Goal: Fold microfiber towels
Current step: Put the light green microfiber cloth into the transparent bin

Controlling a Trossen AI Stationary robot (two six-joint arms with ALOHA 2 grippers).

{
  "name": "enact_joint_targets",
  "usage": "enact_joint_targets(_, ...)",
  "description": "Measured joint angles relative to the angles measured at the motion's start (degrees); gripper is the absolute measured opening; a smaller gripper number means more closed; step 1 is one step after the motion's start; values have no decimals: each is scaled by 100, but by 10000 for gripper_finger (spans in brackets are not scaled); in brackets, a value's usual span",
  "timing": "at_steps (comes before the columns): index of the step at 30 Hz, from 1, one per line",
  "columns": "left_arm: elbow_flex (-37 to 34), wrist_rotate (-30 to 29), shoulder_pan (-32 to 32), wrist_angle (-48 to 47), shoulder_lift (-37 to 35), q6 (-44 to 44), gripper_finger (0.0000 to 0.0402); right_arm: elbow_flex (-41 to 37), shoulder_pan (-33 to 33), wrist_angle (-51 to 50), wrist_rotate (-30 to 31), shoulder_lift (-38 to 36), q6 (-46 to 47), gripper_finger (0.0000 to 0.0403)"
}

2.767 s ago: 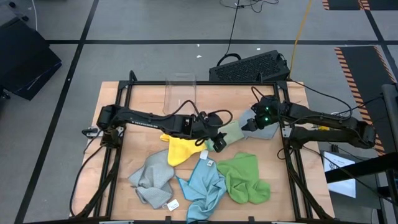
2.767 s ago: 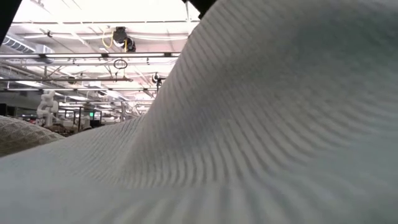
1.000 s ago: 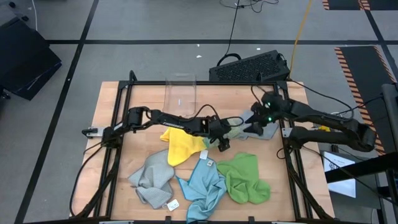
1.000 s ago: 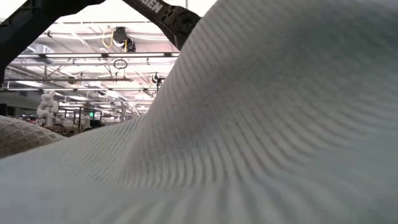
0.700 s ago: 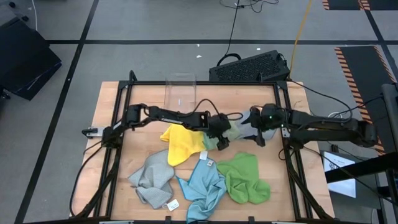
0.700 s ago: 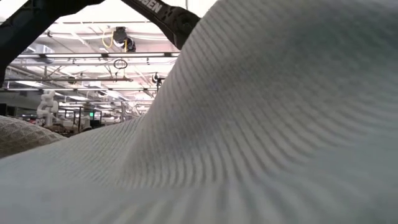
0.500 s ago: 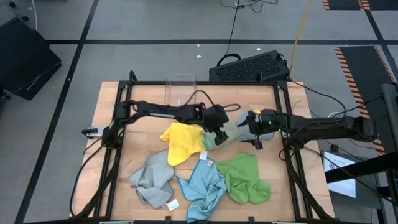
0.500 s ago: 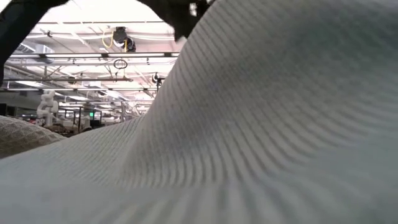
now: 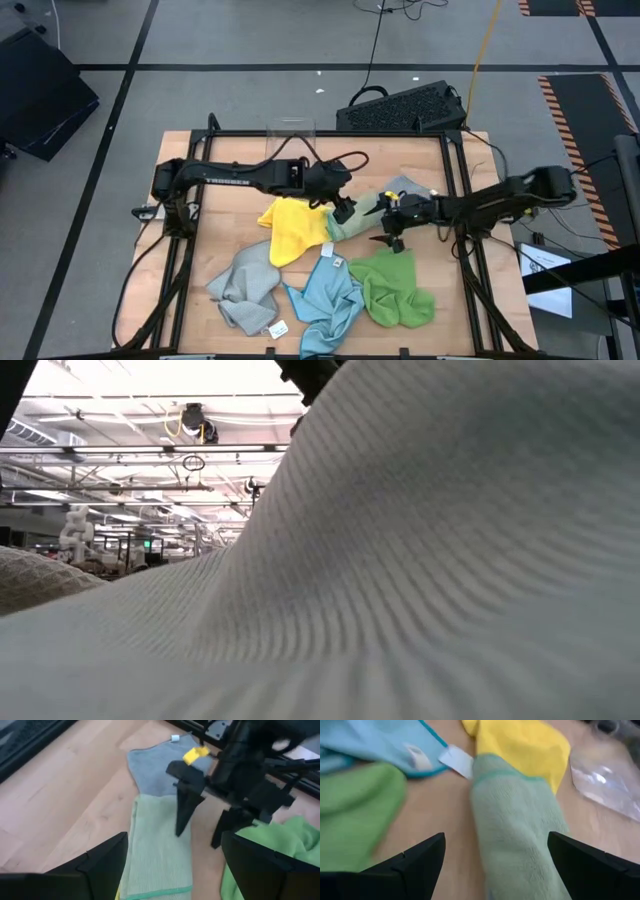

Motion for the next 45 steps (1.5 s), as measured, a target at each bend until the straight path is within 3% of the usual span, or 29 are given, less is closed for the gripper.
enact_joint_targets(5,0,-250,-168,-33,3,-2,321,386,72,374,333,916,-424,328)
enact_joint_targets(9,0,-441,-244,-88,3,-99,321,685,43,411,482,1567,-666,292)
enact_joint_targets(13,0,-453,-277,-132,3,-218,321,870,75,500,482,2031,-767,241)
enact_joint_targets(19,0,-454,-337,-198,3,-400,321,901,73,537,514,2059,-760,131)
enact_joint_targets(26,4,-379,-382,-188,-352,-761,321,891,60,284,650,1469,-758,18)
enact_joint_targets(30,0,-391,-468,-379,-513,-835,321,924,-13,-86,646,880,-394,19)
enact_joint_targets(39,-5,-516,-785,-888,-880,-1223,321,968,-305,-1198,436,-770,1707,17)
enact_joint_targets(45,-13,-1170,-1081,-410,-961,-626,321,1224,-567,-1900,244,-1783,3612,17)
